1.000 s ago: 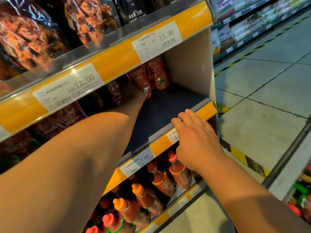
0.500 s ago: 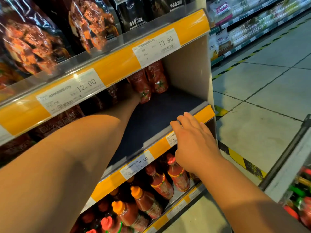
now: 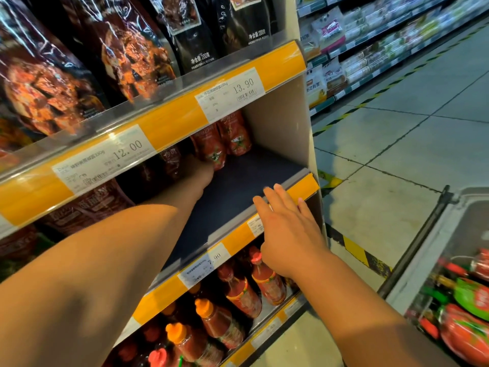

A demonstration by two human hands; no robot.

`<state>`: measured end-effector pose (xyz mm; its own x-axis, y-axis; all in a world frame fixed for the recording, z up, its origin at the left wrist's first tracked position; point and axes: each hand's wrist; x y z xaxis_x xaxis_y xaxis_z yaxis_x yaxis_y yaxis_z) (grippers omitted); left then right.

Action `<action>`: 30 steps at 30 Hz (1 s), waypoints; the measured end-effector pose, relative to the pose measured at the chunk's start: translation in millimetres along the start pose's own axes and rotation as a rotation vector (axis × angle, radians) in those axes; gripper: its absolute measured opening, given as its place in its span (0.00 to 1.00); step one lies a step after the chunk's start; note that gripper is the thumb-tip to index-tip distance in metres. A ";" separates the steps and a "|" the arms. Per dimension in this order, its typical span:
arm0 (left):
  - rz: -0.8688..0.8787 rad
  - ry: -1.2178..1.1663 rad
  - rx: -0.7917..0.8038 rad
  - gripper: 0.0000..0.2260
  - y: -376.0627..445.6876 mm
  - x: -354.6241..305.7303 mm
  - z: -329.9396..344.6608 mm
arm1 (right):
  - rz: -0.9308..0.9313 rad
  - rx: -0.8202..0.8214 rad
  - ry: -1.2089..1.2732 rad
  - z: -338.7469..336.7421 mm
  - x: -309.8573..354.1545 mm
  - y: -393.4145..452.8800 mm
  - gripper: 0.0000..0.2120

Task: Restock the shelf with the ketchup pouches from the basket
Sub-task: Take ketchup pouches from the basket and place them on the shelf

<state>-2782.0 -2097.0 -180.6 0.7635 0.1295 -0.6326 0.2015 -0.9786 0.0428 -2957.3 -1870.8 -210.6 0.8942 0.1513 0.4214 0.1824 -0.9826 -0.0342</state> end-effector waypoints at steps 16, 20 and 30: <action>0.799 -0.398 0.679 0.14 -320.9 -57.3 -6.5 | 0.301 -0.221 0.324 -120.1 -114.1 -113.5 0.11; 0.887 -0.209 0.900 0.09 -349.8 -81.9 51.9 | 0.421 -0.116 0.180 -113.0 -154.7 -177.3 0.08; 0.796 0.806 1.325 0.06 -406.4 -99.3 199.8 | 0.781 0.537 0.005 -14.0 -218.4 -280.8 0.08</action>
<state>-3062.3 -1744.1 -289.7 0.5897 -0.7695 -0.2452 -0.6245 -0.2419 -0.7426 -3209.5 -1629.4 -280.4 0.8412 -0.5299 0.1073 -0.3019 -0.6250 -0.7199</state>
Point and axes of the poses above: each hand's wrist, its own y-axis towards the middle knuckle, its own z-axis out of the palm, x = y × z, and after that the axes turned 10 degrees about x, right-handed
